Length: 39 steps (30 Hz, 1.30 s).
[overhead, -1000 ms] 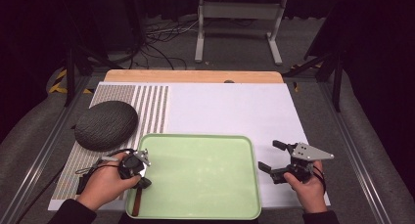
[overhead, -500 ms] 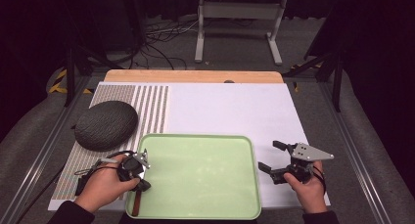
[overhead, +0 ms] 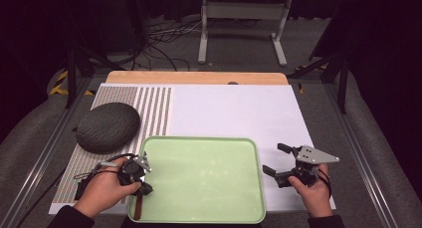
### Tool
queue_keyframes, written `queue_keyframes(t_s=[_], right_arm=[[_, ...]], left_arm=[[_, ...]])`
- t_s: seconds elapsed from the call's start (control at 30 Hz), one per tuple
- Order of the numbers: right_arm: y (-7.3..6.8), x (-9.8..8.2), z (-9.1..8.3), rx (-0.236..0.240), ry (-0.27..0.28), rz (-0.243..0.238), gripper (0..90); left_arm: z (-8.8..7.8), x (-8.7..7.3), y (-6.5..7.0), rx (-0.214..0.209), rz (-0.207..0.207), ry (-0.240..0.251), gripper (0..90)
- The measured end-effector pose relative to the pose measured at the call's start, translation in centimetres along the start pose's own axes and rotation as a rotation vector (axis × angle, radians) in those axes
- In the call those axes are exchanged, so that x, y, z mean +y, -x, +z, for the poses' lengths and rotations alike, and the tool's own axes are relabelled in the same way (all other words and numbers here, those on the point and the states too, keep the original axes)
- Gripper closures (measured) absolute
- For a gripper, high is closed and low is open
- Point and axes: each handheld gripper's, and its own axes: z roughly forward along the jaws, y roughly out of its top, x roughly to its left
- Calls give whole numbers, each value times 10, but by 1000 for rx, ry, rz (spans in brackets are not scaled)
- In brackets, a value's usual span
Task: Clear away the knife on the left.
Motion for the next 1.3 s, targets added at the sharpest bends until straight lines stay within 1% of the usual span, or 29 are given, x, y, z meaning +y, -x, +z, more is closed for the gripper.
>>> queue_keyframes(t_s=[0.1, 0.17, 0.2, 0.27, 0.33, 0.37, 0.43, 0.47, 0.5, 0.6, 0.7, 0.77, 0.87, 0.97, 1.17, 1.23, 1.27, 1.3], right_arm=[[0, 0, 0, 0, 1, -1, 28], [0, 0, -1, 0, 2, -1, 28], [0, 0, -1, 0, 2, -1, 28], [0, 0, -1, 0, 2, -2, 28], [0, 0, -1, 0, 3, -3, 28], [0, 1, -1, 0, 3, -3, 28], [0, 1, 0, 0, 2, -2, 28], [-1, 1, 0, 0, 0, -3, 28], [-1, 1, 0, 0, 0, -5, 28], [-1, 1, 0, -1, 0, -6, 28], [-1, 1, 0, -1, 0, -6, 28], [-1, 1, 0, -1, 0, -6, 28], [-1, 1, 0, 0, 0, -7, 28], [-1, 1, 0, 0, -1, -6, 28], [-1, 1, 1, 2, -2, -6, 27], [-1, 1, 1, 2, -2, -5, 27], [-1, 1, 1, 3, -2, -5, 27], [-1, 1, 1, 3, -2, -5, 27]], left_arm=[[-6, 2, 2, 8, 6, 21, 833], [-11, 3, 4, 15, 11, 40, 791], [-15, 3, 5, 27, 10, 57, 762], [-20, 4, 7, 43, 9, 87, 652], [-25, 3, 7, 71, 8, 121, 556], [-27, 3, 7, 84, -1, 137, 492], [-32, 2, 6, 106, -3, 174, 361], [-34, 1, 6, 125, 4, 185, 322], [-35, 0, 6, 135, 2, 191, 277], [-40, -4, 6, 171, 10, 235, 193], [-46, -10, 5, 180, 8, 272, 159], [-49, -15, 4, 196, 16, 294, 136], [-54, -22, 4, 212, 18, 331, 110], [-59, -30, 3, 211, 18, 373, 100], [-66, -47, 2, 231, 21, 449, 94], [-67, -52, 2, 234, 22, 486, 94], [-67, -52, 2, 234, 22, 486, 92], [-68, -53, 2, 237, 22, 501, 92]])
